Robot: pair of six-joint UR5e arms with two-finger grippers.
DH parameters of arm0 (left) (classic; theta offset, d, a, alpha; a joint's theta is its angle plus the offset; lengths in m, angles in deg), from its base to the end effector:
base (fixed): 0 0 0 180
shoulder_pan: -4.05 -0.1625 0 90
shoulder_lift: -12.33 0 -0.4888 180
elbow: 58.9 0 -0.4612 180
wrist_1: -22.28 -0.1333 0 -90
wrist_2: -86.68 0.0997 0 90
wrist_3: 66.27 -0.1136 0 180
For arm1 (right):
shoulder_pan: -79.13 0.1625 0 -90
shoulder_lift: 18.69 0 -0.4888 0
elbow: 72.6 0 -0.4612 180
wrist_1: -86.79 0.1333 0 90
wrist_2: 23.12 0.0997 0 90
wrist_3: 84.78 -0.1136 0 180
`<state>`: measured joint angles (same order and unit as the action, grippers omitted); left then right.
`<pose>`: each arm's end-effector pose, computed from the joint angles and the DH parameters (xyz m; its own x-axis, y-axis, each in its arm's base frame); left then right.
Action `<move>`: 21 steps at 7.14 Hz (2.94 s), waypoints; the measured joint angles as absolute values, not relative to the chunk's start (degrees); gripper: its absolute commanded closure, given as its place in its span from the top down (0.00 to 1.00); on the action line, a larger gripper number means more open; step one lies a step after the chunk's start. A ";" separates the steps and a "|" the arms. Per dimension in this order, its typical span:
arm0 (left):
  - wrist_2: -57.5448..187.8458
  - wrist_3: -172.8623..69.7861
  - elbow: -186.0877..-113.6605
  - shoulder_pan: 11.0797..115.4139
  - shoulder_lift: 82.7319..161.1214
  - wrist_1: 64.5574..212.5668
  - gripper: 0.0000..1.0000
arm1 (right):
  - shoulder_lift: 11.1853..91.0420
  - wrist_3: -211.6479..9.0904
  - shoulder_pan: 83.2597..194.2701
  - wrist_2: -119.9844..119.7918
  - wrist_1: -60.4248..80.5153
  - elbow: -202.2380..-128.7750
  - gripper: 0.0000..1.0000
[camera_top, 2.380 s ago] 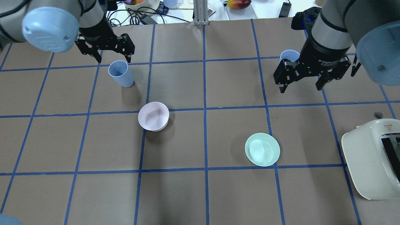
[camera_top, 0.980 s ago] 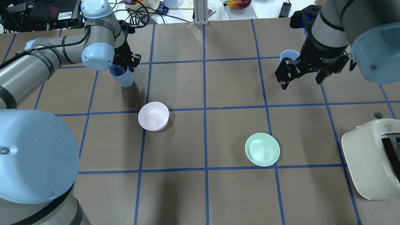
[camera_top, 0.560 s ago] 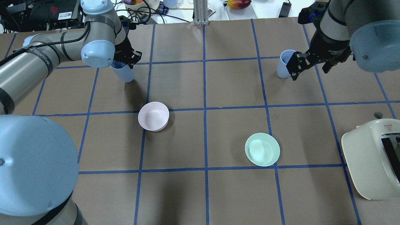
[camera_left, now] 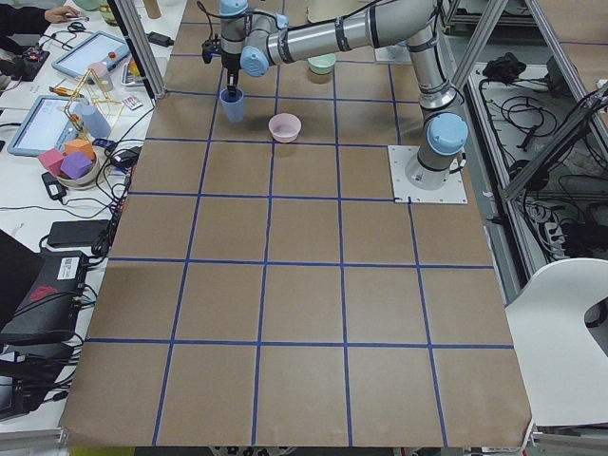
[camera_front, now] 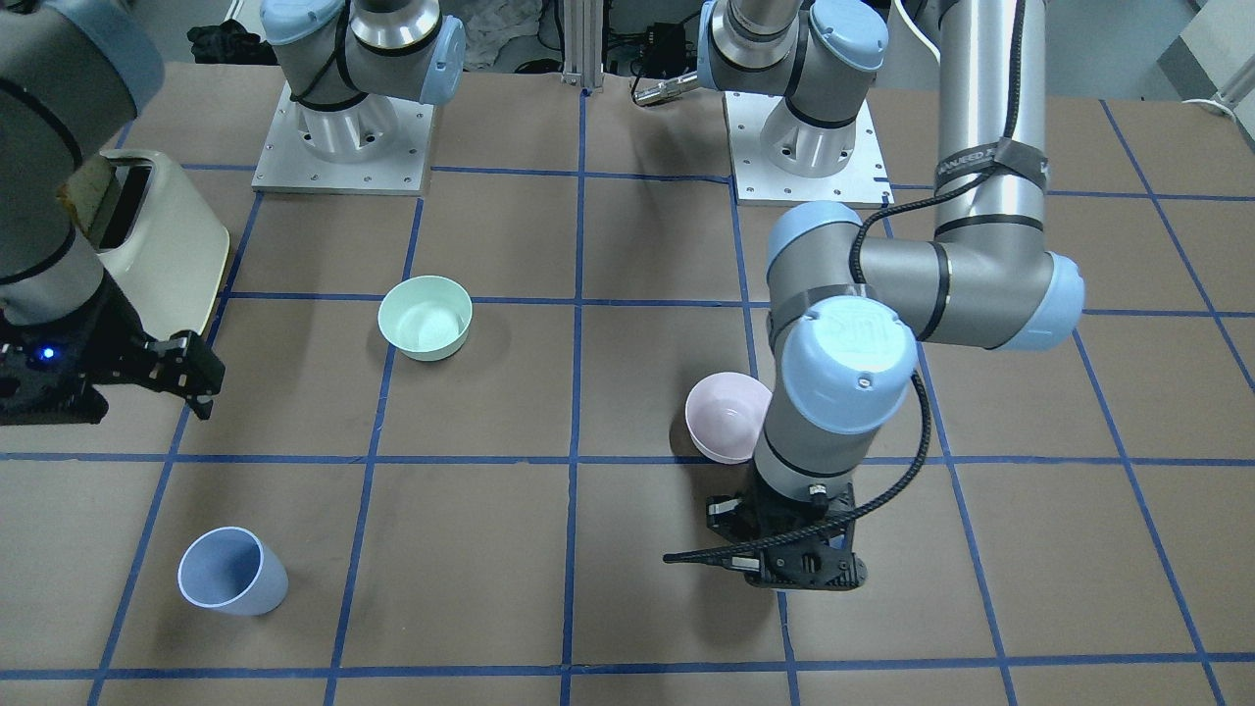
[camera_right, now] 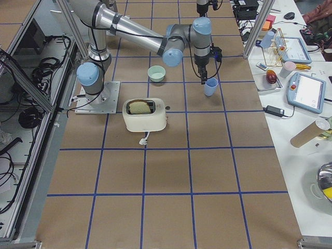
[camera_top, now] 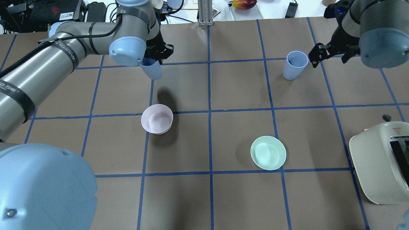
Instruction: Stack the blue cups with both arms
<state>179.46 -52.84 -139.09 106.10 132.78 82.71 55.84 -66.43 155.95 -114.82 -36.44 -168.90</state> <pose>-0.2910 -0.7512 0.3247 -0.9995 -0.0287 -0.0106 -0.0266 0.9864 -0.1621 -0.0283 -0.6907 0.3711 -0.9928 -0.0786 0.0901 -0.0939 0.9793 -0.1794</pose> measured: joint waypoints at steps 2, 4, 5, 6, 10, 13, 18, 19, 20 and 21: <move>179.52 -44.41 -138.78 113.48 133.57 80.85 0.00 | 53.11 -65.85 155.88 -114.45 -40.57 -168.45 1.00; 179.77 -38.26 -138.98 117.89 135.18 77.65 0.00 | 50.57 -65.81 155.86 -114.24 -43.59 -167.47 1.00; 179.84 -37.53 -139.16 118.49 136.21 76.39 0.00 | 49.54 -65.93 155.87 -114.10 -45.00 -166.89 1.00; 180.19 -37.52 -139.26 118.68 137.10 75.88 0.00 | 48.50 -66.08 155.91 -113.34 -46.04 -166.24 1.00; 182.15 -37.85 -139.61 118.73 138.84 75.60 1.00 | 43.87 -66.39 155.91 -110.31 -47.02 -164.64 1.00; 182.51 -37.81 -138.02 117.02 135.17 80.95 1.00 | 41.69 -66.24 155.89 -110.23 -46.76 -164.98 0.63; 176.89 -49.95 -130.58 106.61 116.23 116.52 1.00 | 41.27 -66.65 155.79 -110.86 -43.56 -164.71 0.00; 176.76 -51.26 -130.85 104.47 112.53 123.49 1.00 | 41.55 -66.67 155.78 -110.94 -41.58 -164.33 0.00; 176.94 -52.76 -132.09 102.35 109.69 129.59 1.00 | 41.87 -66.69 155.78 -110.99 -40.58 -164.21 0.00; 177.03 -53.93 -134.85 100.46 107.32 132.50 1.00 | 42.51 -66.73 155.78 -110.88 -39.85 -164.17 0.00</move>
